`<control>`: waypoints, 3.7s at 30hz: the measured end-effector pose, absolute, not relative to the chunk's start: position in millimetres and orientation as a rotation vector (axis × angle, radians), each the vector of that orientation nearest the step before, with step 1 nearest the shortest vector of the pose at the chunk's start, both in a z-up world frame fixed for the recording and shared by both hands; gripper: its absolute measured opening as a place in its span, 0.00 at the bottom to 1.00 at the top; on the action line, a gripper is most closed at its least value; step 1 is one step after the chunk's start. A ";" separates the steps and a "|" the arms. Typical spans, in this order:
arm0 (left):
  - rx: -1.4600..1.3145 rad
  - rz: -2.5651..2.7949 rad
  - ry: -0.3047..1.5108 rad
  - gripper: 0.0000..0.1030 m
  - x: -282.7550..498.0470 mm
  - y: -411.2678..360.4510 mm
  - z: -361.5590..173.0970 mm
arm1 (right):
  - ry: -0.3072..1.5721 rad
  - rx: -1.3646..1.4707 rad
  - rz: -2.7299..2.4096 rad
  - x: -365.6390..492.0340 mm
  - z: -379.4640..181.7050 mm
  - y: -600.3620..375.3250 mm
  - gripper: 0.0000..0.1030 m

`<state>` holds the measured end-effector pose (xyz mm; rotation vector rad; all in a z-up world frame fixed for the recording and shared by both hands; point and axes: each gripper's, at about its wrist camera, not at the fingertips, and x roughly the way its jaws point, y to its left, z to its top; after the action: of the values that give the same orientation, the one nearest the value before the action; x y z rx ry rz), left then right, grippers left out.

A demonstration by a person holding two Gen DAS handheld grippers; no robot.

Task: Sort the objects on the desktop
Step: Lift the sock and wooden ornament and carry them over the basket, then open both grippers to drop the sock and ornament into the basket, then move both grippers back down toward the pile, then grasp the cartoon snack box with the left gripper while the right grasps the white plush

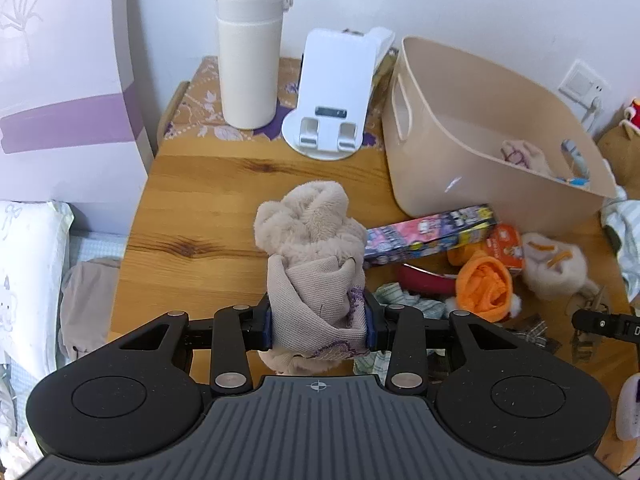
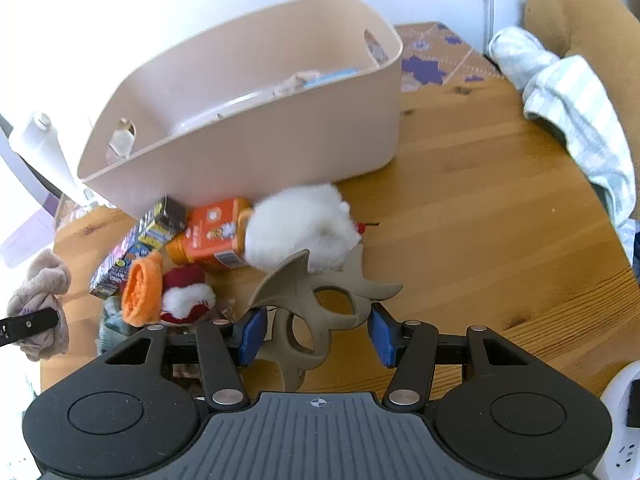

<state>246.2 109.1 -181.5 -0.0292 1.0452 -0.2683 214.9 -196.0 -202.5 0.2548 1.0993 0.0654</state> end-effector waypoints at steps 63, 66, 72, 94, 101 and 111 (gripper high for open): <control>0.116 -0.404 0.939 0.80 313.6 -45.2 -144.6 | 0.879 0.072 0.207 321.1 -147.3 -201.1 0.89; 0.132 -0.413 0.931 0.80 305.7 -30.6 -141.2 | 0.862 0.082 0.212 309.3 -144.6 -202.8 0.99; 0.135 -0.394 0.921 0.80 292.1 8.6 -138.2 | 0.836 0.011 0.245 280.7 -145.6 -189.7 1.00; 0.395 -0.451 0.973 0.80 283.0 50.4 -198.0 | 1.057 -0.145 0.260 248.7 -214.1 -177.1 1.00; 0.482 -0.508 0.999 0.80 290.9 26.5 -226.8 | 1.111 -0.161 0.252 255.1 -229.1 -176.3 1.00; 0.533 -0.537 1.001 0.81 293.2 10.8 -249.8 | 1.158 -0.104 0.261 258.9 -247.6 -181.3 0.91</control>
<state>293.2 10.8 -249.8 0.5331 1.0013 -0.5368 258.9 -181.3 -247.6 -0.1041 1.1580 0.2612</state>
